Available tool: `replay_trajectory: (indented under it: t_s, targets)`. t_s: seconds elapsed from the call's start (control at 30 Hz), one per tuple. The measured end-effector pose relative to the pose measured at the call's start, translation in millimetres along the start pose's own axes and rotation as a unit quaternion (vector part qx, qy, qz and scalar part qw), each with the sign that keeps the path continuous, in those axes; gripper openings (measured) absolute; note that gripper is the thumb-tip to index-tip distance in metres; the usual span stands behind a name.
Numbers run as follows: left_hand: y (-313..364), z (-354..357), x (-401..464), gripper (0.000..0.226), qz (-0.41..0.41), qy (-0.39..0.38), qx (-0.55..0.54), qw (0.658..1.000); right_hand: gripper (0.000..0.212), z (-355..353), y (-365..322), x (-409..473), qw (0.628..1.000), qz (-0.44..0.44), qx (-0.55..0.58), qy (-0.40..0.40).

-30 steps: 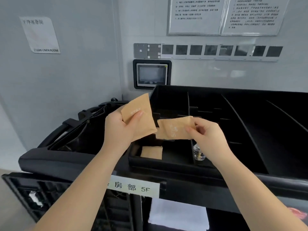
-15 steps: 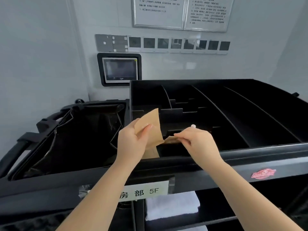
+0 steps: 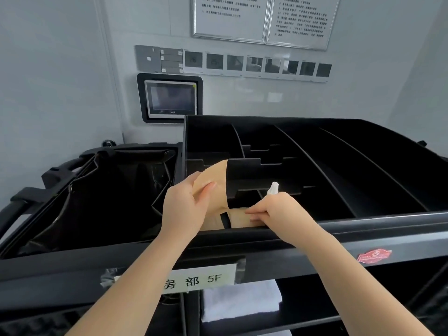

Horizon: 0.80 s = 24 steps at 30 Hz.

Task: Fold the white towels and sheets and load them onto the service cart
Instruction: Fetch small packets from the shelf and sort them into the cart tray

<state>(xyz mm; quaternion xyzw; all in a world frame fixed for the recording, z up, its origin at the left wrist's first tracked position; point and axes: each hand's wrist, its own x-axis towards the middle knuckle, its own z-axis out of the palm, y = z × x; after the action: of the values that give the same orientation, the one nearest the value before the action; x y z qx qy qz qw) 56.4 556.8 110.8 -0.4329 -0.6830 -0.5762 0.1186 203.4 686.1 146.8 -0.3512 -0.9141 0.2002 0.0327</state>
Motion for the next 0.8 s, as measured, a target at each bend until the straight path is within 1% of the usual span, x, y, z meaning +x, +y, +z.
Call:
replay_trajectory:
  t_s: [0.03, 0.07, 0.13, 0.2, 0.27, 0.3, 0.37, 0.43, 0.53, 0.6, 0.67, 0.73, 0.8]
  targets:
    - [1, 0, 0, 0.025, -0.006, -0.001, 0.001, 1.000, 0.029, 2, 7, -6, 0.996, -0.076, -0.022, 0.044]
    - [2, -1, -1, 0.027, -0.011, -0.005, -0.001, 1.000, 0.031, 3, 11, -11, 0.992, -0.105, -0.027, 0.065]
    - [5, -3, 0, 0.024, -0.018, -0.023, -0.015, 0.999, 0.046, 6, 14, -15, 0.987, -0.124, 0.008, 0.104]
    - [12, -6, 2, 0.018, -0.023, -0.042, -0.043, 0.998, 0.056, 6, 8, -17, 0.971, -0.159, 0.090, 0.152]
    - [22, -9, 7, 0.020, -0.035, -0.044, -0.076, 0.996, 0.061, 0, -1, -18, 0.952, -0.175, 0.187, 0.167]
    - [28, -10, 10, 0.020, -0.036, -0.045, -0.094, 0.994, 0.061, -3, -5, -17, 0.944, -0.177, 0.227, 0.163]
    - [39, -11, 14, 0.023, -0.018, -0.049, -0.125, 0.991, 0.049, -8, -14, -13, 0.933, -0.180, 0.273, 0.153]
    - [48, -11, 18, 0.026, 0.000, -0.054, -0.140, 0.989, 0.034, -13, -22, -10, 0.927, -0.189, 0.284, 0.158]
    - [55, -11, 23, 0.024, 0.024, -0.061, -0.142, 0.988, 0.020, -19, -21, -7, 0.915, -0.211, 0.301, 0.168]
    - [57, -13, 29, 0.016, 0.043, -0.060, -0.143, 0.987, 0.016, -27, -16, -4, 0.908, -0.218, 0.313, 0.174]
    - [61, -15, 36, 0.011, 0.071, -0.045, -0.126, 0.988, 0.015, -35, -10, 1, 0.908, -0.219, 0.310, 0.175]
    - [64, -15, 45, 0.007, 0.092, -0.038, -0.101, 0.990, 0.014, -44, -2, 10, 0.911, -0.227, 0.293, 0.181]
    - [65, -10, 51, 0.006, 0.089, -0.042, -0.085, 0.992, 0.012, -55, 6, 21, 0.915, -0.242, 0.265, 0.185]
